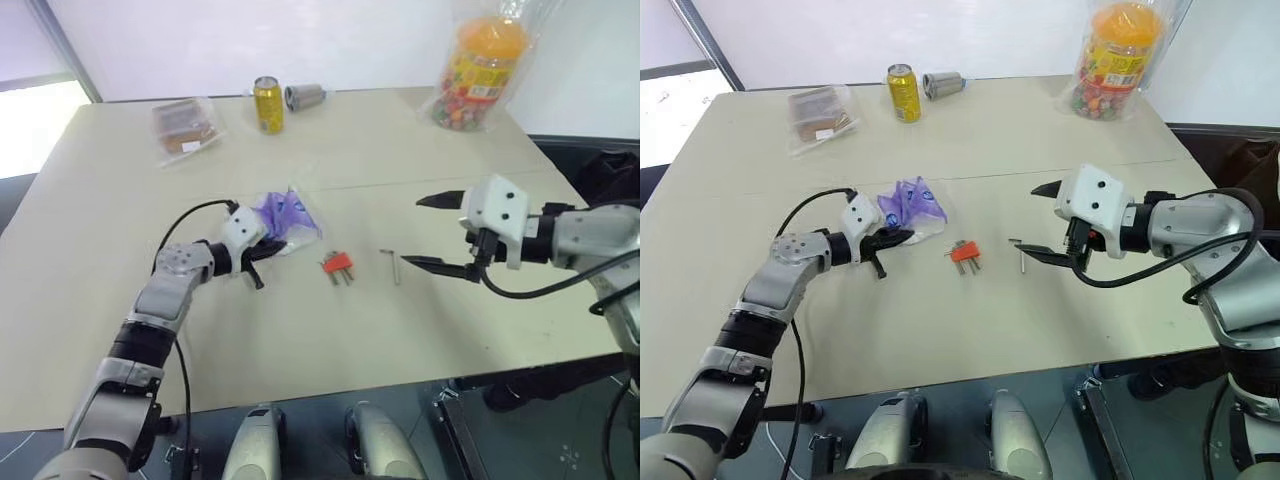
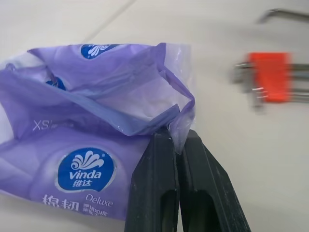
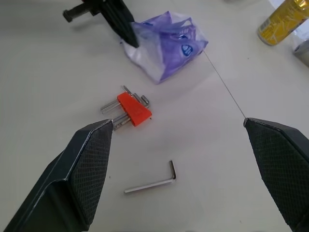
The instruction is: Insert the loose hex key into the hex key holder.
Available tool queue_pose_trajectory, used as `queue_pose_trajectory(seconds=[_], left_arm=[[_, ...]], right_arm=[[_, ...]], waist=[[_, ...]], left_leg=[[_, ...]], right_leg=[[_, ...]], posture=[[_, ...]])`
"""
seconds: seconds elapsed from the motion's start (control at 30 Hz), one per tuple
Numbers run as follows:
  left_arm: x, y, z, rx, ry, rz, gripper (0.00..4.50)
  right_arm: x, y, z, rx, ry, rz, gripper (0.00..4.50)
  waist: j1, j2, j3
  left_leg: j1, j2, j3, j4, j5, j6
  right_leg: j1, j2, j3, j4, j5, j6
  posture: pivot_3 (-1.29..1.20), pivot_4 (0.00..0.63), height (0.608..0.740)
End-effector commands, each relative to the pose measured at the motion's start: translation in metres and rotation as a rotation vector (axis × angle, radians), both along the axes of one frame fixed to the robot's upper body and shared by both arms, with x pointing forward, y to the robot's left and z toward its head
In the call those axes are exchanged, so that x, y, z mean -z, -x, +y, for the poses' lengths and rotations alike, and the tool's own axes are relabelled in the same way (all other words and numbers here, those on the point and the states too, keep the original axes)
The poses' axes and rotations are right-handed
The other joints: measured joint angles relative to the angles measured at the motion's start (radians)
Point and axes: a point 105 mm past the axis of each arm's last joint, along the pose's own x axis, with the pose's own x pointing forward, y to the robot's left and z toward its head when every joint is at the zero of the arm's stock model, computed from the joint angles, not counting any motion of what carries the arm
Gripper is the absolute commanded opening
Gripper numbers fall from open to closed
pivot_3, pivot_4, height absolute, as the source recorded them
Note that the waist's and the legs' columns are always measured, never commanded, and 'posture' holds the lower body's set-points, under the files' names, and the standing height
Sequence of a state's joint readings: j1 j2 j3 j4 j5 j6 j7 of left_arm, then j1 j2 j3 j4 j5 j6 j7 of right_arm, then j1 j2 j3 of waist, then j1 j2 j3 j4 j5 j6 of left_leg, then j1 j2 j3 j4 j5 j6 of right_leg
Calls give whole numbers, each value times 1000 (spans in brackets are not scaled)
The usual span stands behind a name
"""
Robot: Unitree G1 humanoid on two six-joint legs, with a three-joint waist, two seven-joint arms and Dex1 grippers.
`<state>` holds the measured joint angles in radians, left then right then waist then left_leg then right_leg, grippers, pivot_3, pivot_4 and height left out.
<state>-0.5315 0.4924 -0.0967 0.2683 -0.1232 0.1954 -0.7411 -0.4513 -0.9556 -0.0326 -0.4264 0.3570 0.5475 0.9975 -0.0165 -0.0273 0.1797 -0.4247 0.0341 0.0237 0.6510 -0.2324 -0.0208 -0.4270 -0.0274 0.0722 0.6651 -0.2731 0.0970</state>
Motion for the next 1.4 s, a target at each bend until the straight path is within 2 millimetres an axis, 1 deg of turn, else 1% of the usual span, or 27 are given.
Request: queue_pose_trajectory(seconds=[0.03, 0.07, 0.1, 0.17, 0.2, 0.3, 0.37, 0.43, 0.57, 0.67, 0.7, 0.77, 0.8, 0.9, 0.93, 1.0, 1.03, 1.07, 1.13, 1.2, 1.23, 1.33, 1.4], left_arm=[[-28, -6, 38, -259, 25, -141, 78], [-30, -6, 50, -333, 27, -165, 78], [-35, -4, 67, -438, 34, -188, 78], [-44, 6, 103, -662, 41, -235, 78], [-46, 10, 112, -724, 41, -247, 78], [-50, 35, 153, -959, 37, -268, 78], [-50, 51, 176, -1082, 16, -279, 78], [-49, 70, 204, -1222, -9, -281, 78], [-39, 101, 241, -1406, -27, -245, 78], [-31, 113, 255, -1456, -37, -213, 78], [-30, 114, 257, -1458, -33, -213, 78], [-27, 115, 260, -1468, -25, -204, 617], [-26, 116, 260, -1471, -23, -201, 808], [-25, 117, 264, -1483, -13, -197, 2204], [-26, 116, 264, -1484, -11, -202, 2781], [-30, 112, 263, -1473, -25, -219, 3783], [-35, 107, 259, -1447, -11, -240, 4287], [-41, 102, 254, -1418, 6, -261, 4404], [-51, 93, 242, -1357, 9, -302, 4404], [-64, 81, 225, -1277, -5, -345, 4404], [-70, 74, 215, -1235, 19, -348, 4404], [-86, 54, 178, -1074, 71, -353, 4404], [-94, 42, 145, -927, 137, -338, 4404]], right_arm=[[-7, 0, 8, -28, -18, -46, 4500], [-6, -1, 9, -34, -21, -46, 4500], [-5, -1, 11, -43, -25, -43, 4500], [-3, -3, 15, -58, -32, -39, 4500], [-2, -4, 16, -63, -34, -39, 4500], [0, -8, 22, -91, -40, -39, 4500], [0, -10, 26, -111, -44, -37, 4500], [0, -14, 30, -129, -45, -39, 4500], [0, -18, 35, -154, -47, -43, 4500], [0, -20, 38, -167, -50, -44, 4500], [0, -20, 39, -169, -50, -44, 4500], [0, -19, 39, -171, -51, -45, 4500], [0, -19, 39, -171, -51, -45, 4500], [0, -19, 40, -168, -55, -45, 4500], [0, -19, 39, -164, -56, -44, 4500], [1, -18, 38, -155, -58, -42, 4500], [1, -18, 38, -152, -58, -40, 4500], [2, -18, 37, -149, -58, -40, 4500], [3, -18, 36, -143, -58, -39, 4500], [4, -19, 34, -134, -58, -38, 4500], [5, -21, 33, -124, -62, -40, 4500], [12, -32, 30, -81, -48, -56, 4500], [22, -42, 25, -42, 2, -73, 4500]], waist=[[-3, 0, 0], [-2, 0, 0], [-1, 0, 0], [-2, 0, 0], [-2, 0, 0], [1, -1, 0], [1, -1, 0], [4, -1, 0], [3, -2, -1], [4, -2, -1], [6, -2, -1], [7, -3, -2], [6, -3, -2], [3, -3, -2], [2, -3, -2], [2, -3, -2], [2, -3, -2], [2, -3, -2], [7, -3, -2], [6, -4, -2], [6, -4, -2], [6, -4, -2], [4, -4, -2]], left_leg=[[0, 0, 0, 0, 0, 0], [0, 0, 0, 0, 0, 0], [0, 0, 0, 0, 0, 0], [0, 0, 0, 0, 0, 0], [0, 0, 0, 0, 0, 0], [0, 0, 0, 0, 0, 0], [0, 0, 0, 0, 0, 0], [0, 0, -1, 0, 0, 0], [0, 0, -1, 0, 0, 0], [0, 0, -1, 0, 0, 0], [0, 0, -1, 0, 0, 0], [0, 0, -2, 0, 0, 0], [0, 0, -2, 0, 0, 0], [1, 1, -1, 0, 0, 0], [1, 1, -1, -1, 0, 0], [1, 1, -1, -1, 0, 0], [1, 1, -1, -1, 0, 0], [1, 1, -1, -1, 0, 0], [1, 1, -1, -1, 0, 0], [1, 0, -1, -1, 0, 0], [1, 0, -1, -1, 0, 0], [0, -1, -1, -1, 0, 0], [1, -1, 0, -1, 0, 0]], right_leg=[[0, 0, 0, 0, 0, 0], [0, 0, 0, 0, 1, 1], [0, 0, 0, 0, 1, 1], [0, 0, 0, 0, 1, 1], [0, -1, 0, 0, 1, 1], [0, -1, 0, 0, 1, 2], [0, -2, 0, 0, 1, 2], [0, -2, -1, 0, 1, 2], [1, -2, -1, 0, 1, 1], [1, -2, -2, 0, 1, 1], [1, -3, -2, 0, 1, 1], [1, -4, -3, 0, 1, 1], [1, -4, -3, 0, 1, 1], [1, -5, -3, 0, 1, 1], [1, -5, -3, 0, 1, 1], [1, -5, -3, 0, 1, 1], [1, -5, -3, 0, 1, 1], [1, -5, -3, 0, 1, 1], [1, -6, -3, 0, 1, 1], [2, -7, -4, 0, 1, 1], [2, -8, -4, 0, 1, 1], [2, -8, -4, 0, 1, 1], [2, -9, -4, -1, 2, 1]], posture=[[0, 150, 740], [0, 150, 740], [0, 150, 740], [0, 150, 740], [0, 150, 740], [0, 150, 740], [0, 150, 740], [0, 150, 740], [0, 150, 740], [0, 150, 740], [0, 150, 740], [0, 150, 740], [0, 150, 740], [0, 150, 740], [0, 150, 740], [0, 150, 740], [0, 150, 740], [0, 150, 740], [0, 150, 740], [0, 150, 740], [0, 150, 740], [0, 150, 740], [0, 150, 740]])
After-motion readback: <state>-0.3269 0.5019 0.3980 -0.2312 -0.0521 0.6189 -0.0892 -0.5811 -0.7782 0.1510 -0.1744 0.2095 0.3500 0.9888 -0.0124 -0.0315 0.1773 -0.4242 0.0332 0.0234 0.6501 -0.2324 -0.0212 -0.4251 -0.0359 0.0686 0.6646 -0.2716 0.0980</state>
